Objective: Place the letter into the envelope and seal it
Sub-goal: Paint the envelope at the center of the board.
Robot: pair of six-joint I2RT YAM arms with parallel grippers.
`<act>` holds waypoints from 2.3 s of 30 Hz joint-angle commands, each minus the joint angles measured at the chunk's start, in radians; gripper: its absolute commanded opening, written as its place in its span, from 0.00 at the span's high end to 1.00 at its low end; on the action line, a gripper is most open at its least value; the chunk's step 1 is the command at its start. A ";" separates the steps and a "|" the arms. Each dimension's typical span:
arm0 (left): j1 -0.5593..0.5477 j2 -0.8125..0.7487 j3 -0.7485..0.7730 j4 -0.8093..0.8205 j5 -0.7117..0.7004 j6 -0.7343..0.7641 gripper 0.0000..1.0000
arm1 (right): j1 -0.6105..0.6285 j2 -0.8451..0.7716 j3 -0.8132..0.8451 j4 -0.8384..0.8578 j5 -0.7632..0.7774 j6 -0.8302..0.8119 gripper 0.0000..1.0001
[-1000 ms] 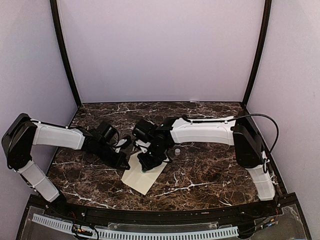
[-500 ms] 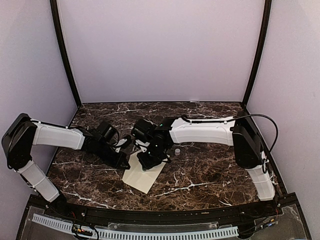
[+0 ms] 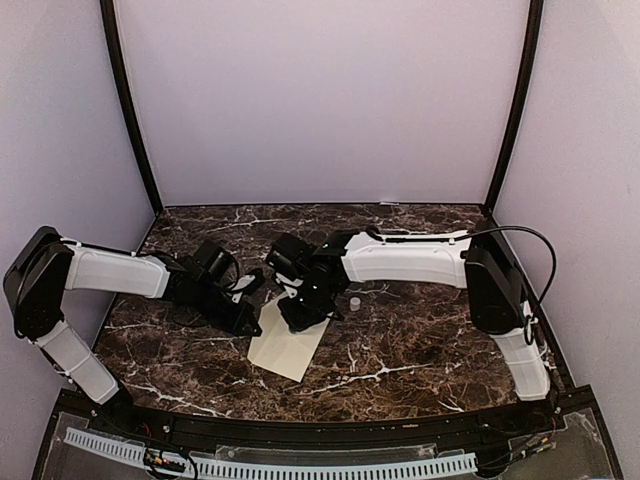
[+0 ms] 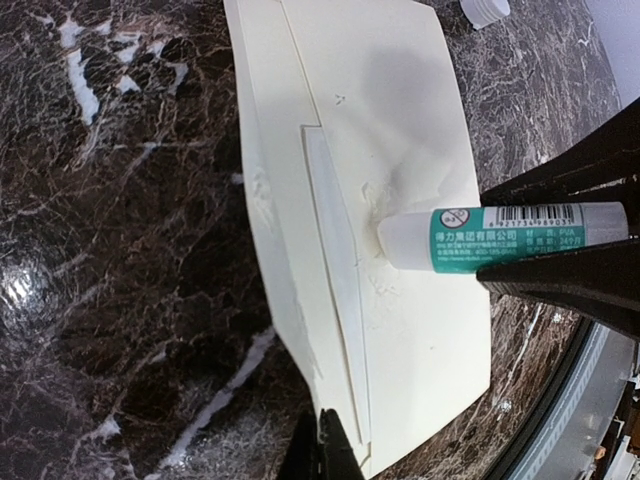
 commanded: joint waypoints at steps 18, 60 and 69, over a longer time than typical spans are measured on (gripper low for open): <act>-0.007 -0.002 0.016 -0.037 -0.011 0.015 1.00 | -0.050 -0.030 -0.086 0.126 -0.031 0.031 0.89; -0.008 0.009 0.017 -0.044 -0.009 0.021 1.00 | -0.033 -0.080 -0.211 0.195 -0.174 0.061 0.89; -0.010 0.021 0.017 -0.043 0.011 0.026 1.00 | -0.080 -0.096 -0.235 0.232 -0.150 0.068 0.89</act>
